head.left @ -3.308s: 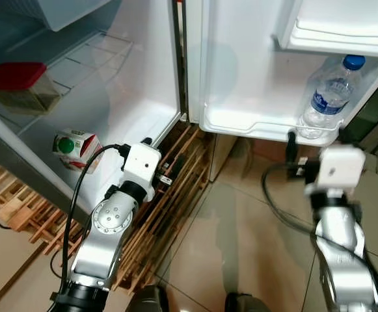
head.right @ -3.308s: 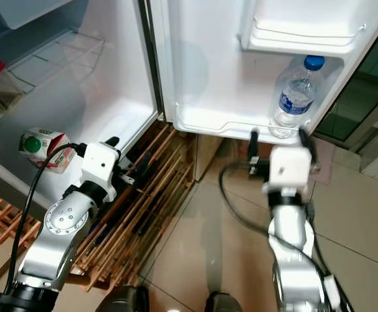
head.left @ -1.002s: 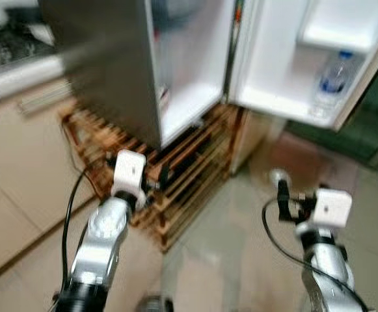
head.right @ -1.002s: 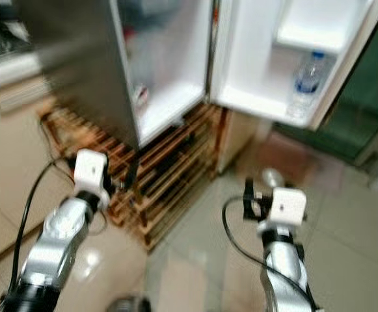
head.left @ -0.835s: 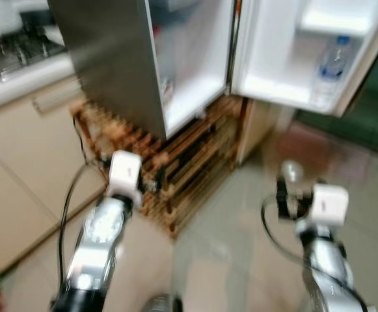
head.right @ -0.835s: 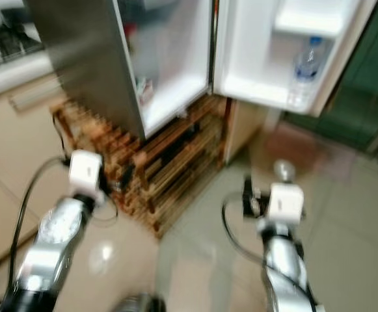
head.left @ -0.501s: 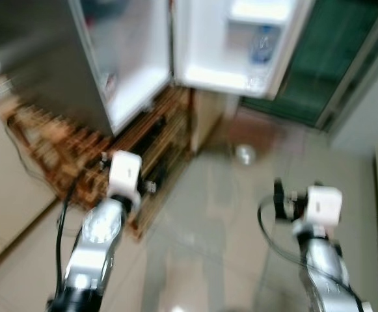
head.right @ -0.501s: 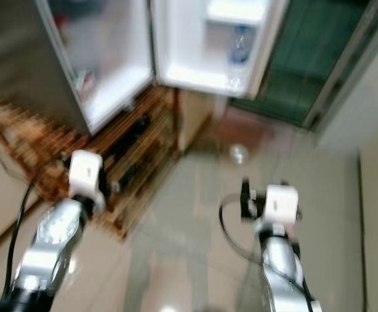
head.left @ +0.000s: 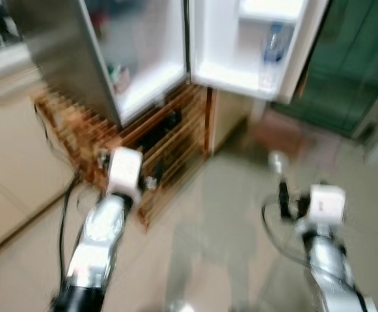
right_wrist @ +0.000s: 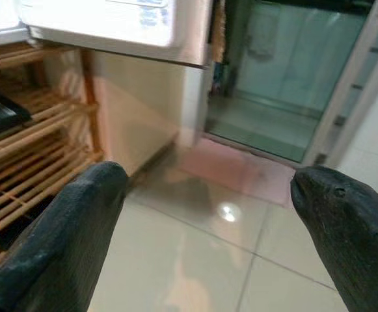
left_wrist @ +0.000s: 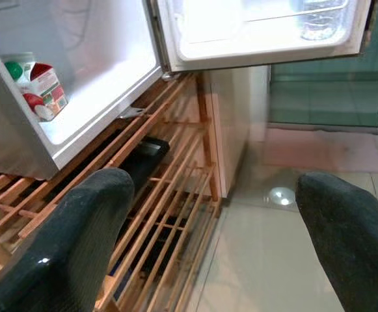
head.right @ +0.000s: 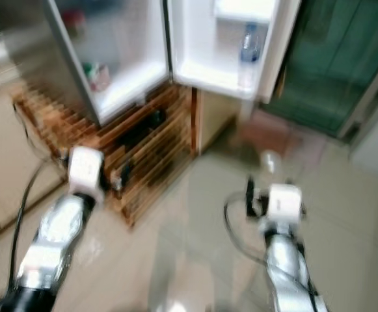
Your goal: Restocking fridge
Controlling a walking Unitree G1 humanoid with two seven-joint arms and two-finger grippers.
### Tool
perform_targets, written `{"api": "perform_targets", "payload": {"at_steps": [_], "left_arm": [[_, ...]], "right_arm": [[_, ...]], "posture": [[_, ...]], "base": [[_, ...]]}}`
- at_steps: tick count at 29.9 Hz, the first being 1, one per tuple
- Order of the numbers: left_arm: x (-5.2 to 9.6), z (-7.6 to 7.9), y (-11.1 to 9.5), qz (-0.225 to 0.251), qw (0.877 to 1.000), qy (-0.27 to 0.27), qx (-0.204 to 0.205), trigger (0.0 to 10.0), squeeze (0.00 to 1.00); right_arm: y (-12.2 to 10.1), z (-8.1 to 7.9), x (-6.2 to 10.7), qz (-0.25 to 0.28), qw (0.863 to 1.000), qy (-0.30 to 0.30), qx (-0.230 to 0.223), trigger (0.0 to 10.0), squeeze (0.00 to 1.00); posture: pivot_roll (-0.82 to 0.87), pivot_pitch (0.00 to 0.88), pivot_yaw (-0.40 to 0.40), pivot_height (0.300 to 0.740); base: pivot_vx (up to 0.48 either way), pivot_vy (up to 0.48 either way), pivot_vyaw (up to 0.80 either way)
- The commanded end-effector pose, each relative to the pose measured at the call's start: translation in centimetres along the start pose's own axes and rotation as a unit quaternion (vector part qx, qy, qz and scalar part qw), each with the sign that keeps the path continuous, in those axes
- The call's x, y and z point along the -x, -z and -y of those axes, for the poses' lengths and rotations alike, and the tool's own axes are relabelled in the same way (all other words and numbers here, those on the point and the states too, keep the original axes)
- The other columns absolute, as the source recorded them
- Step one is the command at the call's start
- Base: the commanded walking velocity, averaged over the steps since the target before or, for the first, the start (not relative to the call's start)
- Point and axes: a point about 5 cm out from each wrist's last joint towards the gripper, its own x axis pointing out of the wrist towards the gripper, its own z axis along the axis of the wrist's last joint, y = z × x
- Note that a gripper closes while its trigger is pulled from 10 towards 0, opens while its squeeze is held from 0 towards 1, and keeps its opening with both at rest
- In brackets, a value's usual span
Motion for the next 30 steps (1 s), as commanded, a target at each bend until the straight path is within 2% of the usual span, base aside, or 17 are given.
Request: {"api": "perform_targets", "payload": {"at_steps": [1,2,4,18,20,21,25,26,27,30], "left_arm": [[0.3,-0.8,0.2,-0.004,1.000,-0.017,-0.016,10.0,0.00],[0.2,-0.8,0.1,-0.003,1.000,-0.018,-0.023,10.0,0.00],[0.2,-0.8,0.1,-0.001,1.000,-0.019,-0.007,10.0,0.00],[-0.2,-1.2,0.6,-0.017,0.998,-0.052,-0.003,10.0,0.00],[-0.1,-1.5,1.4,-0.030,0.996,-0.078,0.003,10.0,0.00],[-0.1,-1.5,1.4,-0.030,0.996,-0.078,0.003,10.0,0.00],[0.0,-1.2,2.5,-0.046,0.996,-0.076,0.001,10.0,0.00],[0.0,-1.2,2.5,-0.046,0.996,-0.076,0.001,10.0,0.00],[0.1,-0.9,2.9,-0.055,0.996,-0.067,-0.001,10.0,0.00],[0.1,-0.6,2.7,-0.048,0.997,-0.055,-0.008,10.0,0.00]], "right_arm": [[-0.3,-0.6,-0.1,0.010,1.000,-0.008,-0.001,10.0,0.00],[-0.3,-0.7,-0.1,0.010,1.000,-0.010,0.002,10.0,0.00],[-0.3,-0.7,0.0,0.012,1.000,-0.009,0.000,10.0,0.00],[0.3,0.2,0.4,0.003,1.000,0.008,0.014,10.0,0.00],[0.8,1.5,0.7,-0.001,0.999,0.028,0.025,10.0,0.00],[0.8,1.5,0.7,-0.001,0.999,0.028,0.025,10.0,0.00],[1.9,5.0,1.7,-0.024,0.995,0.093,0.036,10.0,0.00],[1.9,5.0,1.7,-0.024,0.995,0.093,0.036,10.0,0.00],[1.9,6.1,2.0,-0.029,0.992,0.121,0.029,10.0,0.00],[1.3,5.9,2.0,-0.022,0.993,0.113,0.035,10.0,0.00]], "posture": [[0.05,0.064,0.039,0.732],[0.05,0.064,0.039,0.732],[0.05,0.064,0.039,0.732],[0.03,0.066,0.040,0.732],[0.01,0.049,0.055,0.732],[0.01,0.049,0.055,0.732],[-0.02,0.073,0.062,0.732],[-0.02,0.073,0.062,0.732],[-0.03,0.091,0.054,0.732],[-0.04,0.102,0.064,0.732]], "base": [[0.000,0.000,0.00],[0.000,0.000,0.00],[0.000,-0.322,0.00],[0.000,-0.479,0.73],[0.000,-0.461,0.57],[0.000,-0.454,0.44],[0.000,0.000,0.00],[0.000,0.000,0.00],[0.000,0.000,0.00],[0.000,0.000,0.00]]}}
